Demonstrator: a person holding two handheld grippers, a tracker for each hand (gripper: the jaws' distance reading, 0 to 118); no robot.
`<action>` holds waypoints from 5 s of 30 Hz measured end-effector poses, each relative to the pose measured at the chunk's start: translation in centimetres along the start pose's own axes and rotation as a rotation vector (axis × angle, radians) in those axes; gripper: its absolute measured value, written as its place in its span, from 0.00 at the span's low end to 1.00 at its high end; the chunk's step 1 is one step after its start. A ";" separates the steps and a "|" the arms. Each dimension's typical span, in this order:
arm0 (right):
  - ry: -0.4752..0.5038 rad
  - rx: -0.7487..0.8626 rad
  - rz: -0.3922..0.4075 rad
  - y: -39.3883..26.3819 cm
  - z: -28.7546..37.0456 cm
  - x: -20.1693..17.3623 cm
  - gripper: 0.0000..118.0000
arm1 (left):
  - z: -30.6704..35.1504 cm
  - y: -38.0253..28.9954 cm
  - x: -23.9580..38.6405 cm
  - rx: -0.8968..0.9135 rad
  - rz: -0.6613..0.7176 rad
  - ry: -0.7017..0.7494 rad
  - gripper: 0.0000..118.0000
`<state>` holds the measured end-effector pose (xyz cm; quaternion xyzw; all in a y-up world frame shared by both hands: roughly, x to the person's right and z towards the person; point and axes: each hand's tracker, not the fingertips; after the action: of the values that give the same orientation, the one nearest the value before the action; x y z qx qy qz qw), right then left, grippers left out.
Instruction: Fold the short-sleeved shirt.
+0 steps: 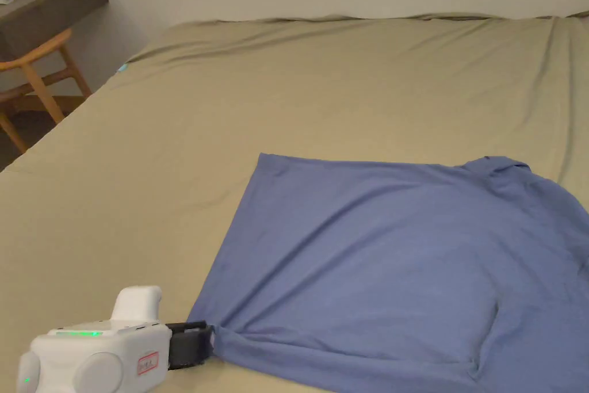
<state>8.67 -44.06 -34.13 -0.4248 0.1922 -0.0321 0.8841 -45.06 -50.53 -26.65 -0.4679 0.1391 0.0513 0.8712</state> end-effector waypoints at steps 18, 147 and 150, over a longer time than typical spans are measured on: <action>-0.040 -0.266 -0.354 -2.9 -5.5 12.8 0.98 | -0.7 2.5 -0.2 -0.117 0.031 -0.272 0.05; 0.000 -0.519 0.077 -0.7 -9.6 9.2 0.44 | -5.5 3.3 -2.9 -0.212 0.188 -0.204 0.67; 0.010 -0.414 0.178 1.7 -6.6 8.6 1.00 | -1.6 4.5 -3.0 -0.073 0.217 -0.240 1.00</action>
<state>13.97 -49.73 -41.85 -0.5786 0.2360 0.0841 0.7762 -49.27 -49.21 -30.20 -0.4721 0.0817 0.2054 0.8534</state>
